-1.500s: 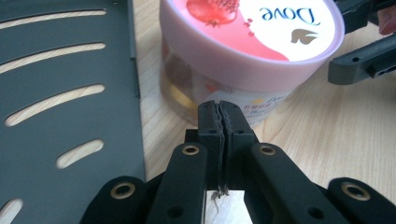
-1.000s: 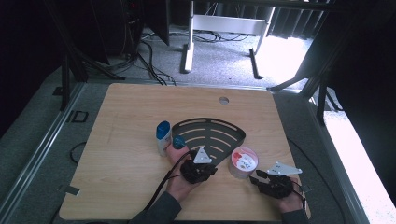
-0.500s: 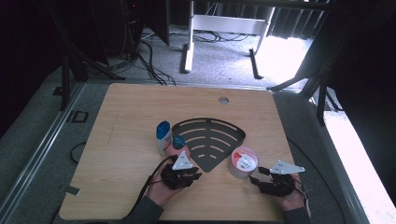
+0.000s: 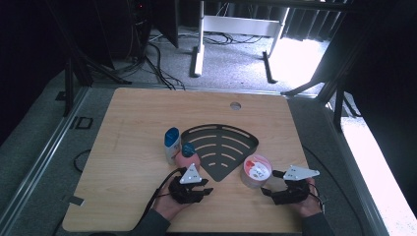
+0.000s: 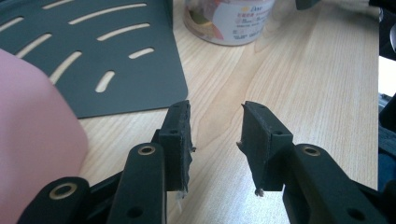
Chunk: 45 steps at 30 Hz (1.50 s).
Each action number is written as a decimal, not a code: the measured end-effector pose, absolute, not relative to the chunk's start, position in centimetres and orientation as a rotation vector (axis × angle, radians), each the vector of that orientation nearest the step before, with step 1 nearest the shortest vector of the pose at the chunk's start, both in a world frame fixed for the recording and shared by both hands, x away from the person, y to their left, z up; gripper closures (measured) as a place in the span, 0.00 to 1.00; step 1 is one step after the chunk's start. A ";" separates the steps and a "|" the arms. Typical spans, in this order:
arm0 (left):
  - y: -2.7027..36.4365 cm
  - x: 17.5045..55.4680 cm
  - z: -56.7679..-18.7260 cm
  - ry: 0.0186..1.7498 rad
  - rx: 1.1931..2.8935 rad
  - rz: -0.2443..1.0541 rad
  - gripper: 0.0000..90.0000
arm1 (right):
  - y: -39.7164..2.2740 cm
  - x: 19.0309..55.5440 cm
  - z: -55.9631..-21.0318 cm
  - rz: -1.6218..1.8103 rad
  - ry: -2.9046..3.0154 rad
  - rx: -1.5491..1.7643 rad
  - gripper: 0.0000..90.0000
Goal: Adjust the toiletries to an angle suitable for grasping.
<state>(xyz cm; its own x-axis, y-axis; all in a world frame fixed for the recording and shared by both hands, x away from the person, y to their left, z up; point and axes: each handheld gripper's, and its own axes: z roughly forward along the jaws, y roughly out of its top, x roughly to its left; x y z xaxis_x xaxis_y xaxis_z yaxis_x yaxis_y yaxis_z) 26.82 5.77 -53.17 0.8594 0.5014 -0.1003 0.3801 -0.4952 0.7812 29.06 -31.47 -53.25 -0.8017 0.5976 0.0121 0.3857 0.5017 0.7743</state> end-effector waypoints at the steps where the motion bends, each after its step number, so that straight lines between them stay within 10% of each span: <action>1: 5.6 26.8 -53.3 0.637 2.152 0.172 0.69 | -31.4 29.2 -53.2 1.176 2.498 0.814 0.17; 45: -2.4 29.7 -53.4 0.604 2.153 0.199 0.50 | -31.1 31.1 -53.6 1.165 2.538 0.746 0.17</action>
<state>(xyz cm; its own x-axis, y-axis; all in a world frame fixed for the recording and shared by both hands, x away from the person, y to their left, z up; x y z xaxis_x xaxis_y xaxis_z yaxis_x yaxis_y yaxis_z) 29.73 -2.41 -53.42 0.8698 0.4881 -0.0724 0.3499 -0.5066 0.7880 31.09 -31.12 -53.56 -0.8376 0.5462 -0.0129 0.3463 0.5490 0.7607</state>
